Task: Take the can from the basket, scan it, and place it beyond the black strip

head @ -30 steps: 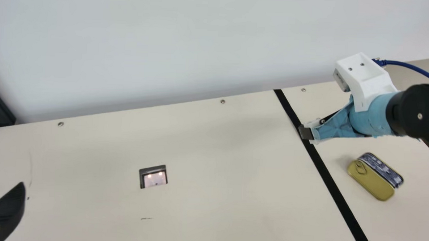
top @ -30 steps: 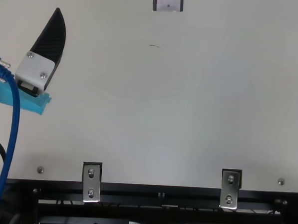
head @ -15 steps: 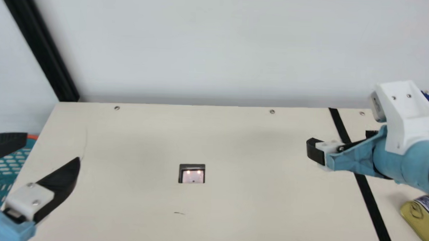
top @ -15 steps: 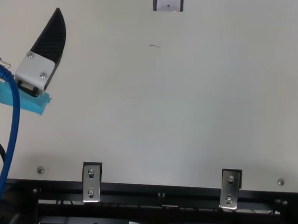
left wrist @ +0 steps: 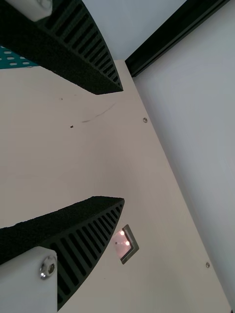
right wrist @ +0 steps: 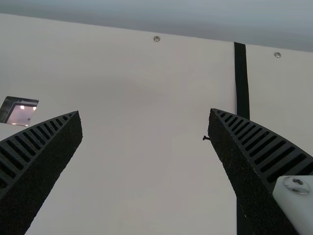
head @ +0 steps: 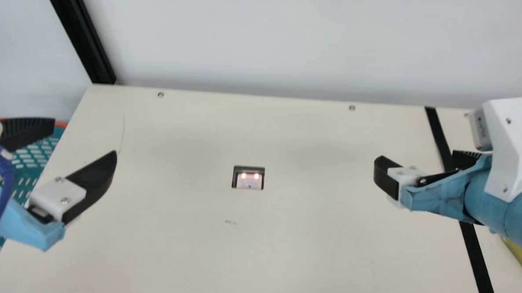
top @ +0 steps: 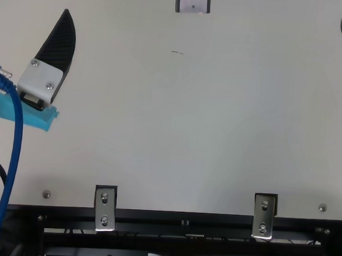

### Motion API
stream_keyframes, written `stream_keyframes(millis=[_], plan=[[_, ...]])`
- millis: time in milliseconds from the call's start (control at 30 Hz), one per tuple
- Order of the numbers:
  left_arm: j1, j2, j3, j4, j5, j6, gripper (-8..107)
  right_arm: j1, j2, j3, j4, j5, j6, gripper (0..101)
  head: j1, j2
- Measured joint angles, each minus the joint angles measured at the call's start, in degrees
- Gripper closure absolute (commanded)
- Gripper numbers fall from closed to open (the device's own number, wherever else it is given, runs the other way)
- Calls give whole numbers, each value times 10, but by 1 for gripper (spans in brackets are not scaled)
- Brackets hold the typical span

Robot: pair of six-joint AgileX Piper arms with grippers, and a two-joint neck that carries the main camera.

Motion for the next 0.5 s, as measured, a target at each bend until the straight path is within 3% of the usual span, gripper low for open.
stream_keyframes(millis=[200, 500], plan=[[0, 0, 0, 0, 0, 0, 9, 9, -38, 32, -39, 8, 37, 0, 6, -6], [0, 0, 0, 0, 0, 0, 9, 9, -38, 32, -43, 6, 38, 0, 6, -6]])
